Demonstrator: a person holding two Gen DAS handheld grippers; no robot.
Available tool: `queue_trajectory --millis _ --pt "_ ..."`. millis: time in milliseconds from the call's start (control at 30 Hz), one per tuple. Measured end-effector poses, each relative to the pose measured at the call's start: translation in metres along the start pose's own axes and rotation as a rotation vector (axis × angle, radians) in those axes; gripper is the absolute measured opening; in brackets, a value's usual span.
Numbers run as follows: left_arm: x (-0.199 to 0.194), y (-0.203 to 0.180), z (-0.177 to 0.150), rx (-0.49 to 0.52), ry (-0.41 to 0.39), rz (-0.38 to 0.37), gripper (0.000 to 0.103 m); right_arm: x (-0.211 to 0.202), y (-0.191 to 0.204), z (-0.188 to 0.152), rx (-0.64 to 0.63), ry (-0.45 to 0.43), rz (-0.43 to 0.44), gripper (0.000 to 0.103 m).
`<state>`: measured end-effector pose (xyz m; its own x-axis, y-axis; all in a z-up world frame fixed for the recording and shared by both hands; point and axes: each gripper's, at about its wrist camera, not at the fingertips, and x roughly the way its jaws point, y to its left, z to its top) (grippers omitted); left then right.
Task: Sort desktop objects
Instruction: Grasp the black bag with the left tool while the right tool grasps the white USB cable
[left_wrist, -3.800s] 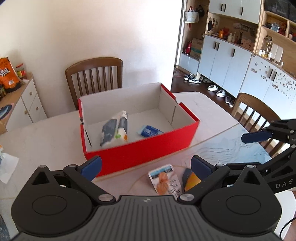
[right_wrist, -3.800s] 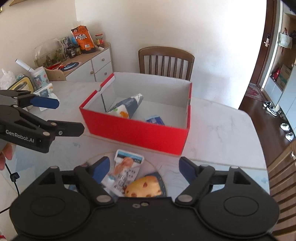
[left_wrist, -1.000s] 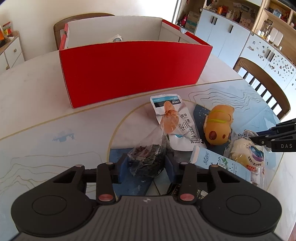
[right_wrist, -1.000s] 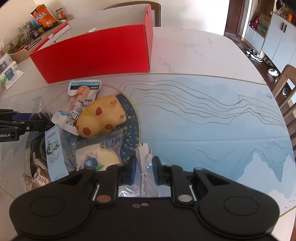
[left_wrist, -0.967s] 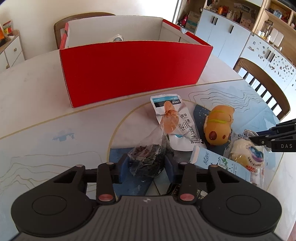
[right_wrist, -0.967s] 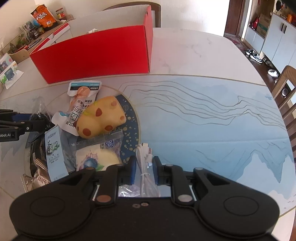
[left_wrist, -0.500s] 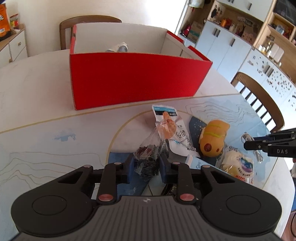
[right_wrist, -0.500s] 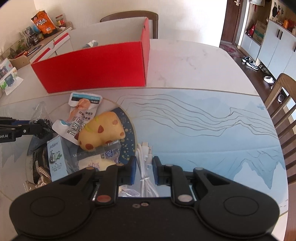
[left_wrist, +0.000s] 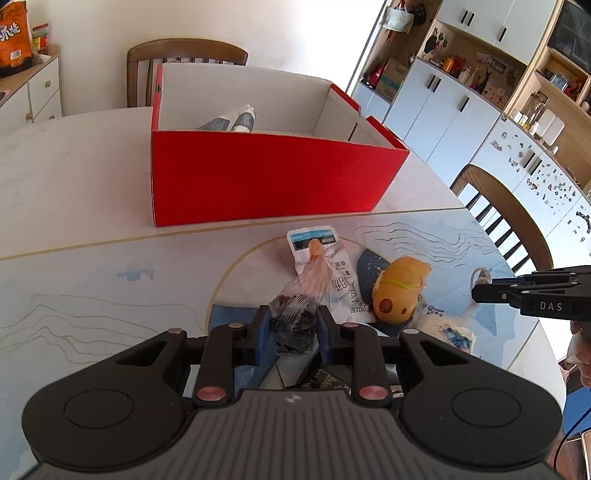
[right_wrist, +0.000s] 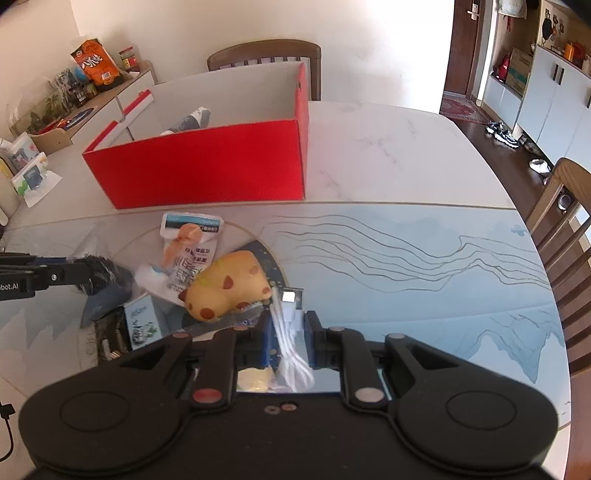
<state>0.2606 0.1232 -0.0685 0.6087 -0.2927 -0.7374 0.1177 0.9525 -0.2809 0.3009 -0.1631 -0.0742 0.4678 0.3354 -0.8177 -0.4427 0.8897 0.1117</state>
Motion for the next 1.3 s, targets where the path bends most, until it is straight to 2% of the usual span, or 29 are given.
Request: queue_trajectory --millis 67,167,367,433,467,667,800,1133,1300 --pt "-0.003 -0.003 0.001 -0.003 -0.005 -0.007 0.025 -0.003 0.002 0.002 -0.001 -0.007 0.009 0.009" --pt "-0.007 -0.006 0.001 0.012 -0.009 -0.007 0.025 -0.006 0.006 0.005 -0.009 -0.016 0.007 0.005" --pt "-0.010 -0.009 -0.001 0.018 -0.015 -0.010 0.024 -0.009 0.005 0.006 -0.008 -0.023 0.000 0.003" --pt "-0.011 -0.010 -0.001 0.020 -0.016 -0.011 0.024 -0.006 0.003 0.004 -0.017 -0.018 -0.015 0.009" --pt "-0.011 -0.010 -0.002 0.021 -0.016 -0.011 0.024 -0.004 0.001 0.003 -0.010 -0.011 -0.018 0.015" --pt "-0.008 -0.012 -0.005 0.025 -0.005 -0.013 0.024 0.022 -0.014 0.008 0.042 0.026 -0.056 0.023" --pt "-0.007 -0.014 -0.007 0.030 -0.001 -0.013 0.024 0.037 -0.022 0.015 0.094 0.039 -0.066 0.033" --pt "-0.006 -0.011 -0.007 0.016 -0.004 -0.004 0.024 0.073 -0.027 0.020 0.195 0.107 -0.097 0.040" --pt "-0.004 -0.009 -0.009 0.013 0.003 -0.002 0.024 0.082 -0.024 0.021 0.186 0.114 -0.129 0.041"
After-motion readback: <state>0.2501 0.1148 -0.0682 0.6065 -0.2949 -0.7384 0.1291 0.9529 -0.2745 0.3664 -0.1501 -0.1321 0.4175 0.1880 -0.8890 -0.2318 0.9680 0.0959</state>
